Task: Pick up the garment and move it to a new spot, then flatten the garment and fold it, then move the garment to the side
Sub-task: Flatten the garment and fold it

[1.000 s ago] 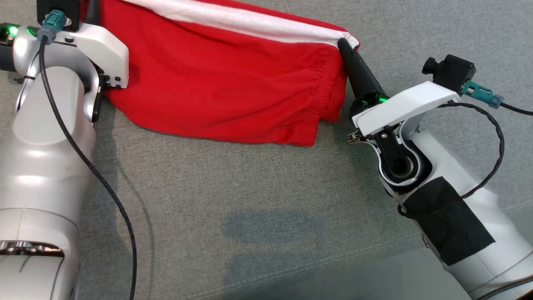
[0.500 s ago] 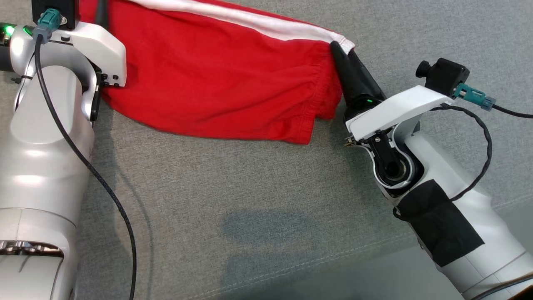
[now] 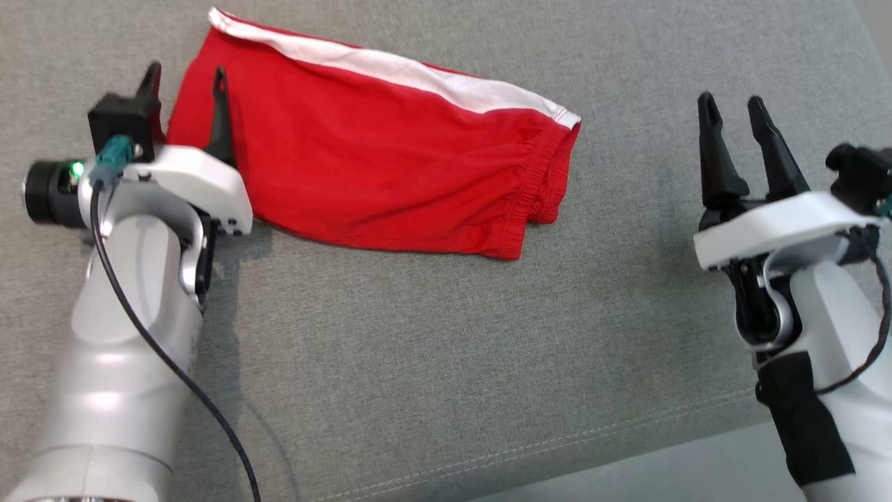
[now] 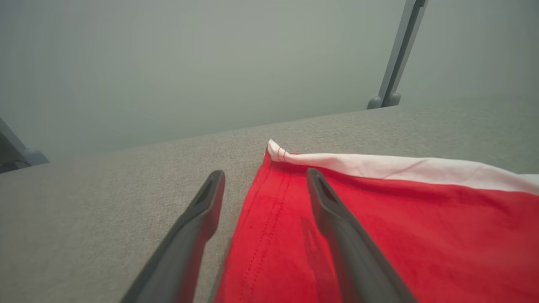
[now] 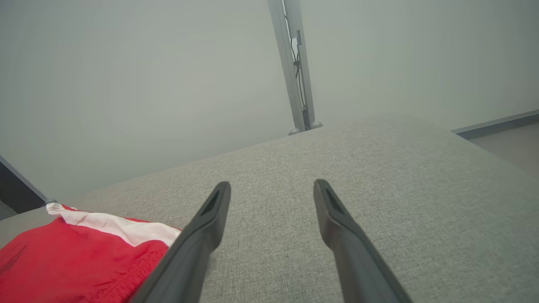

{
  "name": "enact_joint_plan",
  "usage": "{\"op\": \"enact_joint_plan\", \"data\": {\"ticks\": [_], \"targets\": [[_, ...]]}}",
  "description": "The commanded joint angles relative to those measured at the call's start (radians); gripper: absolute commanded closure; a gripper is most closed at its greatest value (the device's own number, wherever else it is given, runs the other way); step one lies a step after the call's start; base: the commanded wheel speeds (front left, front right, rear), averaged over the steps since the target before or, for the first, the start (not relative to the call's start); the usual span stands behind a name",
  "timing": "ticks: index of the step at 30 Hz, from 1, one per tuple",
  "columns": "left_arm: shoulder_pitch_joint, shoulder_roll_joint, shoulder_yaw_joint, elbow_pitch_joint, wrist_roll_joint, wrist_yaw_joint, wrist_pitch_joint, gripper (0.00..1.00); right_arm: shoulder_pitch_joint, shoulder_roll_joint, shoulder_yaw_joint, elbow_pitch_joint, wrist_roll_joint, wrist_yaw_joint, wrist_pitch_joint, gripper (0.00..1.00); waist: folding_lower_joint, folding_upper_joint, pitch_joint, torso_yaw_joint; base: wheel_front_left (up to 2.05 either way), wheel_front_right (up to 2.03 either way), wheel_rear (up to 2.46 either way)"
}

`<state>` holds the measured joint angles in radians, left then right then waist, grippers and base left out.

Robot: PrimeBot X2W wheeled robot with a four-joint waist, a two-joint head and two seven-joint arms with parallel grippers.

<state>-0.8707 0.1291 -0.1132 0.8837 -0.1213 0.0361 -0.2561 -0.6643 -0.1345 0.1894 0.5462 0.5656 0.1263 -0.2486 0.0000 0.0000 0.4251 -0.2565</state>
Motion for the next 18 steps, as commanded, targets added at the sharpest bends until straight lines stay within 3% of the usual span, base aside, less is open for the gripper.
{"op": "enact_joint_plan", "data": {"ticks": [1,4,8,18], "targets": [[0.026,0.024,0.032,-0.039,-0.017,0.0,-0.006,0.0,0.043,0.013,-0.017,-0.051,-0.065,0.004,-0.013,0.0,0.0,0.0,-0.031,0.015,0.0,0.0,0.0],[0.093,0.012,0.055,-0.065,-0.032,-0.002,-0.006,0.0,0.095,0.031,-0.072,-0.109,-0.208,0.004,-0.013,0.0,0.0,0.0,-0.056,0.018,0.0,0.0,0.0],[0.138,0.005,0.078,-0.081,-0.042,-0.01,-0.006,0.0,0.139,0.054,-0.115,-0.152,-0.31,0.004,-0.013,0.0,0.0,0.0,-0.066,0.016,0.0,0.0,0.0],[0.131,0.011,0.111,-0.04,-0.048,-0.035,-0.006,0.0,0.191,0.077,-0.12,-0.167,-0.331,0.004,-0.013,0.0,0.0,0.0,-0.038,-0.012,0.0,0.0,0.0]]}}
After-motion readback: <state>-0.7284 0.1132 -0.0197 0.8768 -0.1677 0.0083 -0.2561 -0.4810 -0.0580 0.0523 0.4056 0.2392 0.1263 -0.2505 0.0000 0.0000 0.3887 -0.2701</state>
